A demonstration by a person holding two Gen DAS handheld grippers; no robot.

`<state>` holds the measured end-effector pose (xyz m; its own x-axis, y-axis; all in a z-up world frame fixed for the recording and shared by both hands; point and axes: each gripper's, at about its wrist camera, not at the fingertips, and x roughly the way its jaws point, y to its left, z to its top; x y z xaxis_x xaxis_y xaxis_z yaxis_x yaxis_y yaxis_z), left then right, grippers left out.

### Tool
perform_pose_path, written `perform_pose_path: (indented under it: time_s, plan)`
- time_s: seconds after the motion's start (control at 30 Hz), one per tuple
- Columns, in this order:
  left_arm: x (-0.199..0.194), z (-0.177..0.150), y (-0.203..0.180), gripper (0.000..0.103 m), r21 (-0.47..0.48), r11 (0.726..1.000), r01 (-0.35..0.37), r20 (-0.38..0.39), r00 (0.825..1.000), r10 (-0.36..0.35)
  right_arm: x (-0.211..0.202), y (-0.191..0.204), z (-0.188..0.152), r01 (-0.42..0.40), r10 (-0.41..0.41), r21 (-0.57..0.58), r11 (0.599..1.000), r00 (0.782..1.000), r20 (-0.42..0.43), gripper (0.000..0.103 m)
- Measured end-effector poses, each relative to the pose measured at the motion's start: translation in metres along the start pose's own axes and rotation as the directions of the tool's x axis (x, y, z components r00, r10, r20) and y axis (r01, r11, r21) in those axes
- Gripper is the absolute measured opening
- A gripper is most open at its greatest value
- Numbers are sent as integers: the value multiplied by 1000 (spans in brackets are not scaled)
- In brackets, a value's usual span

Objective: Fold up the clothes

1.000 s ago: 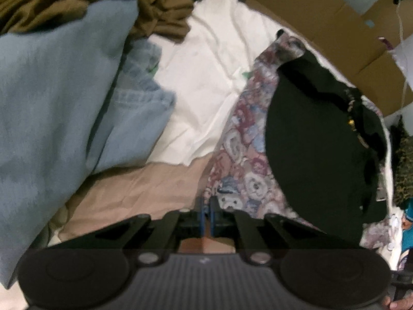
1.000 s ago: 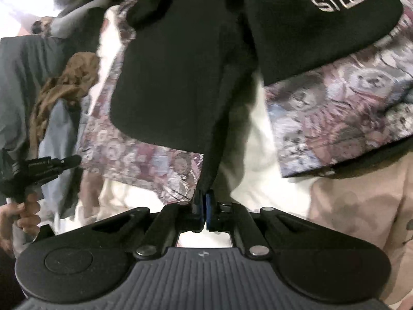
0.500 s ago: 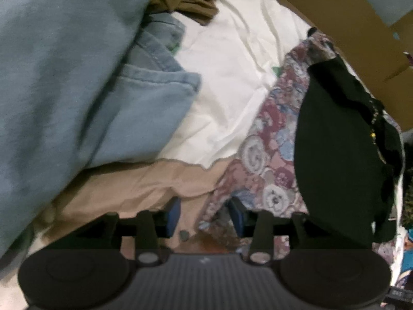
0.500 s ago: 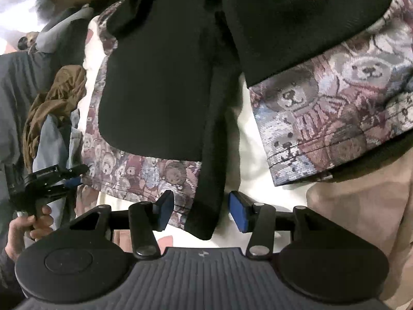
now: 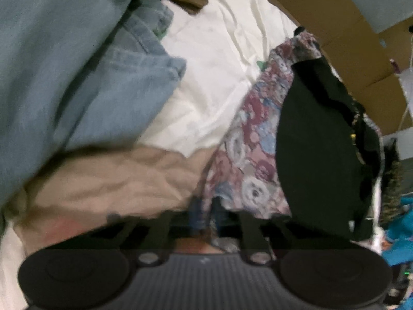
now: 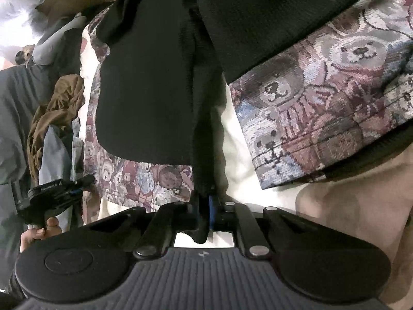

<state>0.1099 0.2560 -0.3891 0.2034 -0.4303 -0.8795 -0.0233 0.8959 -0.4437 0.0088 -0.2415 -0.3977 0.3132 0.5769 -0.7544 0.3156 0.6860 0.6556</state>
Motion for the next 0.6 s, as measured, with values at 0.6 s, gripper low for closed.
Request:
perform_pose_path:
  time_s: [0.6]
  plan:
    - [-66, 10, -11, 5, -16, 999, 37, 125, 992, -35, -18, 49, -6, -94, 94, -149, 984, 996, -5, 0]
